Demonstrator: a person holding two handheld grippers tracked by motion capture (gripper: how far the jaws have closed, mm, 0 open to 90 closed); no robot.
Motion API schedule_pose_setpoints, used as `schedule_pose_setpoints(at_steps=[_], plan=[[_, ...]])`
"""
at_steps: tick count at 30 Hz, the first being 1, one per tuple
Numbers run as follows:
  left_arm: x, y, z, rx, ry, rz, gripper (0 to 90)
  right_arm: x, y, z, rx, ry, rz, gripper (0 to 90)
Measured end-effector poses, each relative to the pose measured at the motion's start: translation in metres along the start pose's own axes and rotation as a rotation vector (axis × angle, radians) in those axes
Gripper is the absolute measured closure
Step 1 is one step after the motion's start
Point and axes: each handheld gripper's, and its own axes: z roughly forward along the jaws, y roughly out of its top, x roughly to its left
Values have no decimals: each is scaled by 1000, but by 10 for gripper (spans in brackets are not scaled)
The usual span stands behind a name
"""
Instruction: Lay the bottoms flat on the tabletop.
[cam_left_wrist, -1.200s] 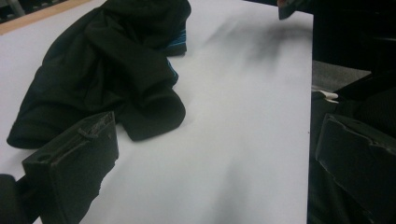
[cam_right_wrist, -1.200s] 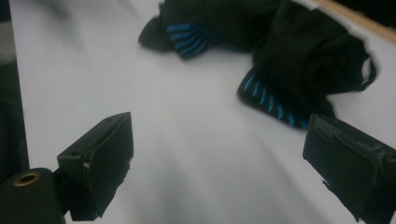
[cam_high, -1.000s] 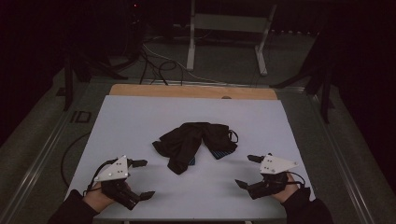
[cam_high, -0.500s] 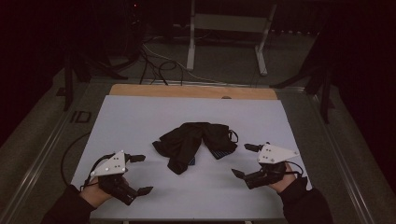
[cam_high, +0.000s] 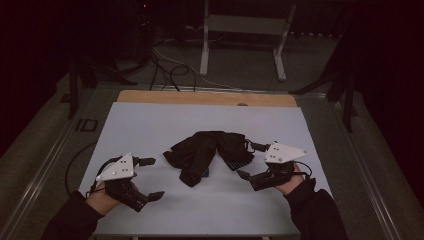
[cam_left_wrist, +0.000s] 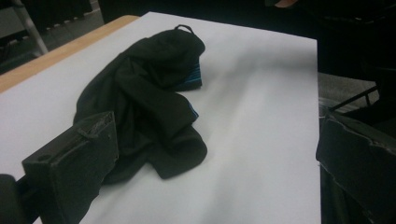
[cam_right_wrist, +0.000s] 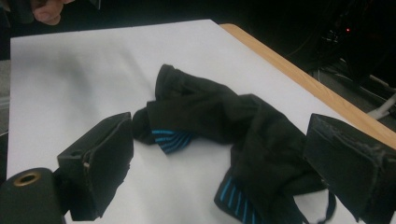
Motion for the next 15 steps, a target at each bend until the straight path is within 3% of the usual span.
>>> schedule_pose_setpoints(at_steps=[7,15], plan=[[9,7,1,-19,25,-6,0,2,8,17,6,18,-13,88],[18,9,11,-16,35,-28,0,6,9,39,-12,61,31,88]])
